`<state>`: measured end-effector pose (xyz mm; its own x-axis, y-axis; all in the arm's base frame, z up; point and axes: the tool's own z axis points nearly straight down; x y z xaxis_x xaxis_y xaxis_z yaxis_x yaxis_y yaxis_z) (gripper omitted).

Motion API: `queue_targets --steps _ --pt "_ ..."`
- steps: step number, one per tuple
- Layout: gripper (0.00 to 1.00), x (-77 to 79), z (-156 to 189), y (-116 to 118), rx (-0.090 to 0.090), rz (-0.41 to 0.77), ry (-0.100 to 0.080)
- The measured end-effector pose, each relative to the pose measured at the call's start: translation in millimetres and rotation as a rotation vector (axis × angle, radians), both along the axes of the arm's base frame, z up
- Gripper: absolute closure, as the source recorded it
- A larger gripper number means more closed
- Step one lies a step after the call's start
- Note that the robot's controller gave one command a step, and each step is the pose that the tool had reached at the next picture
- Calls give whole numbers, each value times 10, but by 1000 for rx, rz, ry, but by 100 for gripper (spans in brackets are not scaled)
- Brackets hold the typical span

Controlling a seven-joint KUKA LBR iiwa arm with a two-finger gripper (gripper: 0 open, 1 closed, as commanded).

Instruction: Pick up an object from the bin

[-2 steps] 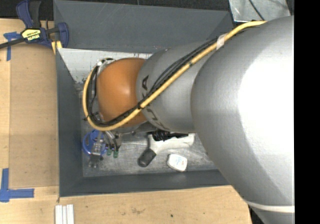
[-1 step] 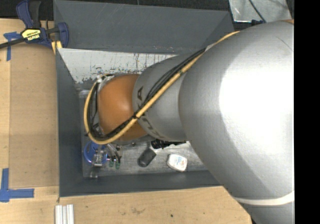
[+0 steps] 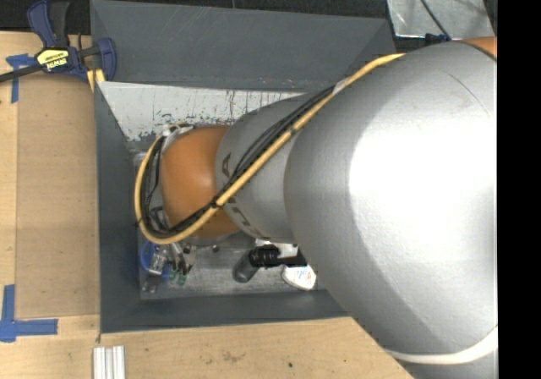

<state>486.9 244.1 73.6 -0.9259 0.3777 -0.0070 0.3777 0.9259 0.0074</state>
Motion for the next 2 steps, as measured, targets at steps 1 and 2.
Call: queue_targets --steps 1,2 --pt "100 0 0 0 0 0 0" --pt "100 -10 39 -5 -2 0 4"
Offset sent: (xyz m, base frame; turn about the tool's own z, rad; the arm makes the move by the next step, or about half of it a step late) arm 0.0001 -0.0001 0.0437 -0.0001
